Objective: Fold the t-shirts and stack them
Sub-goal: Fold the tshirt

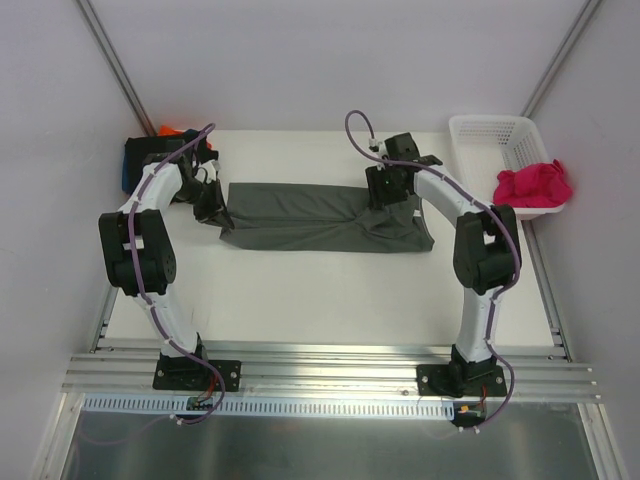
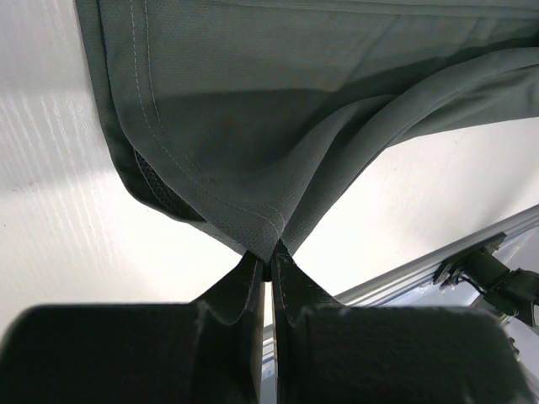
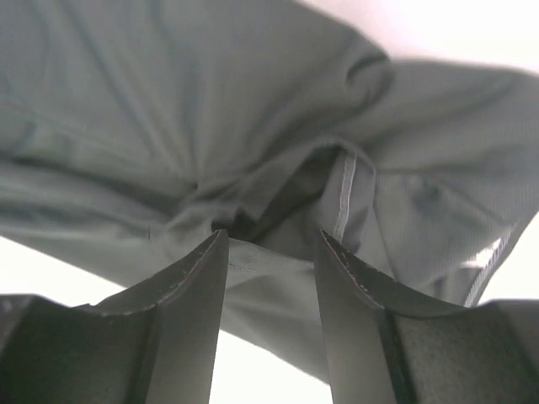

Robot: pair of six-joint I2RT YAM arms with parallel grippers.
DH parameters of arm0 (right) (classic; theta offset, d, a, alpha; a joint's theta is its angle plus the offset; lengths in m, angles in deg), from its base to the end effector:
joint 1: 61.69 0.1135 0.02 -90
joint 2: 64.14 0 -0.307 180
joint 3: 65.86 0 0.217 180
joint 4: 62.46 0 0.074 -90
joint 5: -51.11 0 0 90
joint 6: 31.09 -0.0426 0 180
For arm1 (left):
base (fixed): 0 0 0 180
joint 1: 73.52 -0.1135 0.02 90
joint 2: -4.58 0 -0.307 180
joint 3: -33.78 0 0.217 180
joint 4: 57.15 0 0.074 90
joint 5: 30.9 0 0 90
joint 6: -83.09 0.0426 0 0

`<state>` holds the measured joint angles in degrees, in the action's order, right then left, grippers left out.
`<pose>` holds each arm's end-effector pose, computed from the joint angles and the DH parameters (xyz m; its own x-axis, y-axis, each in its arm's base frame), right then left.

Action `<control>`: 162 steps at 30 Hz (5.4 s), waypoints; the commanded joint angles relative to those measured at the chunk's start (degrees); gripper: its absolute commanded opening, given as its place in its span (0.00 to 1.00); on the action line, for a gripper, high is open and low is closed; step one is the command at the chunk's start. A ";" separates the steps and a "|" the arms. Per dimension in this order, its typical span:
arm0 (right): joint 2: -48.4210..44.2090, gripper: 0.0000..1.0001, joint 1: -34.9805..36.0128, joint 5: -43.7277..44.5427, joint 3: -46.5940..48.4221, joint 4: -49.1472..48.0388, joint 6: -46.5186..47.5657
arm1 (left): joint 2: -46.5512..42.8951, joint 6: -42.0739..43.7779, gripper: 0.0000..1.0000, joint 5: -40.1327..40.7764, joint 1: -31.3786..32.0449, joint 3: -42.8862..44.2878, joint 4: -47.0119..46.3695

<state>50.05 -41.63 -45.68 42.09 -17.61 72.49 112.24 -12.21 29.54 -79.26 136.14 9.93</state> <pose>0.4065 0.1538 0.2795 -0.6141 -0.4725 -0.6321 -0.5705 0.8192 -0.0581 0.3631 0.0154 0.2801 -0.9499 -0.1762 -0.2580 -0.0263 0.8678 -0.4961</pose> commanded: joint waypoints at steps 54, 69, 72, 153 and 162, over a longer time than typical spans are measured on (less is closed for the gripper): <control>1.29 0.45 -0.98 -8.24 5.22 -2.61 -7.17 | 0.80 0.29 0.00 -1.11 -0.68 2.38 1.36; 4.72 0.43 0.69 -11.67 1.27 -0.58 -6.55 | 0.80 0.03 0.00 -1.73 -0.68 1.68 1.18; 5.86 0.37 0.95 -11.85 2.14 -0.32 -6.47 | 0.63 -0.06 0.00 -1.90 -0.68 1.76 1.09; -18.75 0.01 2.89 -9.56 -17.20 -0.41 -9.90 | 5.19 2.84 0.00 3.28 -1.82 11.24 7.33; -12.86 0.01 1.13 -7.98 -11.14 -1.37 -8.75 | 10.90 2.49 0.00 5.30 -1.82 17.58 6.72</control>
<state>35.25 -39.71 -55.14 27.56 -17.69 62.85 121.70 -10.31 33.06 -80.74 151.40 15.83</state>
